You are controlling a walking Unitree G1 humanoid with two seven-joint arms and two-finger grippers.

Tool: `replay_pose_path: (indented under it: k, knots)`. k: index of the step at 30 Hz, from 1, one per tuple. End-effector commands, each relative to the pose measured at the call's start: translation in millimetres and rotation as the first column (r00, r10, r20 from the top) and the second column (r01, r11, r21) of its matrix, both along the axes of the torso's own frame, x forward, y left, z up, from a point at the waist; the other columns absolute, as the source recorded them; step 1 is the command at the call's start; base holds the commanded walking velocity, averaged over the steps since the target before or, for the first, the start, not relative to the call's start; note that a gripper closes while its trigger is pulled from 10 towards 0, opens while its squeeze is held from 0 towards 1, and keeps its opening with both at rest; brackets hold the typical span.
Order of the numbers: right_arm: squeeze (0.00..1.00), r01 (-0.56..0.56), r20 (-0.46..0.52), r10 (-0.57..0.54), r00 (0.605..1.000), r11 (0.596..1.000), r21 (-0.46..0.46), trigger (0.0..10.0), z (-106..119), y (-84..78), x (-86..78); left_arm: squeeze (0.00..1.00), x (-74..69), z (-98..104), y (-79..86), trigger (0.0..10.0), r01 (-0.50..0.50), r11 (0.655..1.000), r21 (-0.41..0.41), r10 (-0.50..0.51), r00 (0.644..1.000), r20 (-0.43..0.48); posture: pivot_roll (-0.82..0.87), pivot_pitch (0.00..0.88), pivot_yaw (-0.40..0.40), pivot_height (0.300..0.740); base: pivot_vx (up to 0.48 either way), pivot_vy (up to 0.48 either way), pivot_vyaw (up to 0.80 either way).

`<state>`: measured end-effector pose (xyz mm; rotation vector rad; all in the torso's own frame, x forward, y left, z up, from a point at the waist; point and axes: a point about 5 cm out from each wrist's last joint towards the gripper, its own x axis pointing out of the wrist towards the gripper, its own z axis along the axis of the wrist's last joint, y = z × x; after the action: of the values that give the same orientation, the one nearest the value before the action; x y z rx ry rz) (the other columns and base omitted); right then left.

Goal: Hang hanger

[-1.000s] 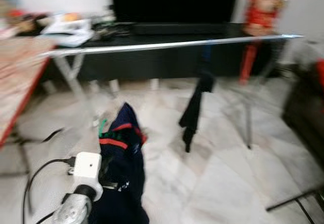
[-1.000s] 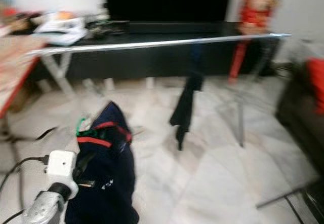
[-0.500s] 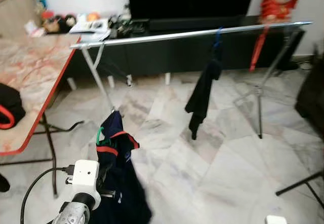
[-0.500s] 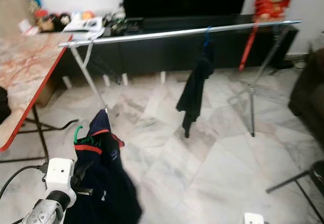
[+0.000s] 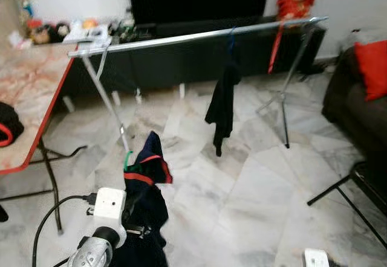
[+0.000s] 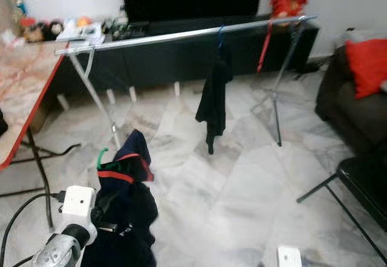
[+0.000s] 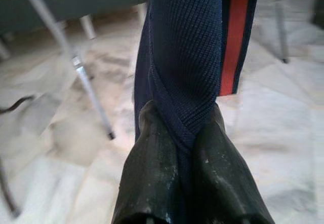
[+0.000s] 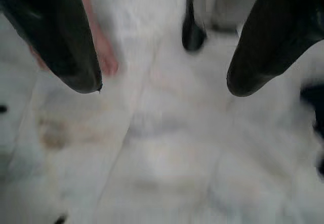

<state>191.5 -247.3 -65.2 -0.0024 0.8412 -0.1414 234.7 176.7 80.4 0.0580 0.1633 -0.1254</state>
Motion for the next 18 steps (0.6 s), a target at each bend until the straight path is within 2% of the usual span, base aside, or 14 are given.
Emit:
replay_pose_path:
  k: [1, 4, 6, 7, 8, 9, 11, 12, 14, 15, 18]
  knots:
    - [0.00, -0.046, 0.047, 0.045, 0.998, 0.999, 0.021, 10.0, 3, 17.2, 12.4, 0.00, 3.9, 12, -1.4, 10.0, 0.032, 0.999, 0.009, -0.032, 0.999, 0.037, -0.01, 0.074, 0.019, 0.740, 0.000, 0.000, 0.00]
    - [0.00, -0.107, 0.147, 0.099, 0.984, 0.993, 0.045, 10.0, 13, 34.7, 33.3, 0.00, 6.8, 15, -8.2, 10.0, 0.088, 0.996, 0.013, -0.089, 0.995, 0.034, -0.01, 0.070, 0.019, 0.740, 0.000, 0.000, 0.00]
    - [0.00, -0.145, 0.207, 0.130, 0.970, 0.988, 0.059, 10.0, 20, 44.9, 43.3, 0.00, 9.1, 17, -11.9, 10.0, 0.116, 0.993, 0.008, -0.116, 0.993, 0.033, -0.01, 0.065, 0.021, 0.740, 0.000, 0.000, 0.00]
    - [0.00, -0.145, 0.207, 0.130, 0.970, 0.988, 0.059, 10.0, 20, 44.9, 43.3, 0.00, 9.1, 17, -11.9, 10.0, 0.116, 0.993, 0.008, -0.116, 0.993, 0.033, -0.01, 0.065, 0.021, 0.740, 0.000, 0.000, 0.00]
    - [0.00, -0.199, 0.262, 0.176, 0.949, 0.978, 0.066, 10.0, 26, 67.1, 55.6, 0.00, 11.9, 19, -15.1, 10.0, 0.143, 0.990, 0.021, -0.143, 0.989, 0.035, -0.02, 0.062, 0.021, 0.740, 0.000, 0.000, 0.00]
    - [0.00, -0.228, 0.291, 0.199, 0.936, 0.971, 0.072, 10.0, 30, 77.1, 61.3, 0.00, 13.3, 20, -16.6, 10.0, 0.153, 0.988, 0.023, -0.154, 0.987, 0.036, -0.02, 0.060, 0.022, 0.740, 0.000, 0.000, 0.00]
    - [0.00, -0.273, 0.335, 0.233, 0.913, 0.959, 0.077, 10.0, 36, 86.9, 68.6, 0.00, 15.6, 23, -18.9, 10.0, 0.170, 0.985, 0.025, -0.171, 0.984, 0.039, -0.02, 0.057, 0.023, 0.740, 0.000, 0.000, 0.00]
    - [0.00, -0.321, 0.387, 0.268, 0.883, 0.944, 0.080, 10.0, 44, 90.2, 75.6, 0.00, 17.9, 26, -21.5, 10.0, 0.193, 0.981, 0.027, -0.194, 0.980, 0.044, -0.02, 0.053, 0.025, 0.740, 0.000, 0.000, 0.00]
    - [0.00, -0.338, 0.410, 0.275, 0.869, 0.937, 0.088, 10.0, 48, 90.7, 78.1, 0.00, 18.7, 27, -22.6, 10.0, 0.204, 0.979, 0.028, -0.205, 0.978, 0.045, -0.02, 0.052, 0.025, 0.740, 0.000, 0.000, 0.00]
    - [0.00, -0.390, 0.465, 0.303, 0.832, 0.915, 0.100, 10.0, 55, 92.4, 82.9, 0.00, 20.9, 30, -26.3, 10.0, 0.235, 0.972, 0.028, -0.236, 0.970, 0.051, -0.02, 0.049, 0.026, 0.740, 0.000, 0.000, 0.00]
    - [0.00, -0.488, 0.554, 0.357, 0.752, 0.867, 0.103, 10.0, 68, 96.8, 88.6, 0.00, 24.2, 36, -35.9, 10.0, 0.310, 0.950, 0.038, -0.312, 0.948, 0.060, -0.02, 0.047, 0.026, 0.740, 0.000, 0.000, 0.00]
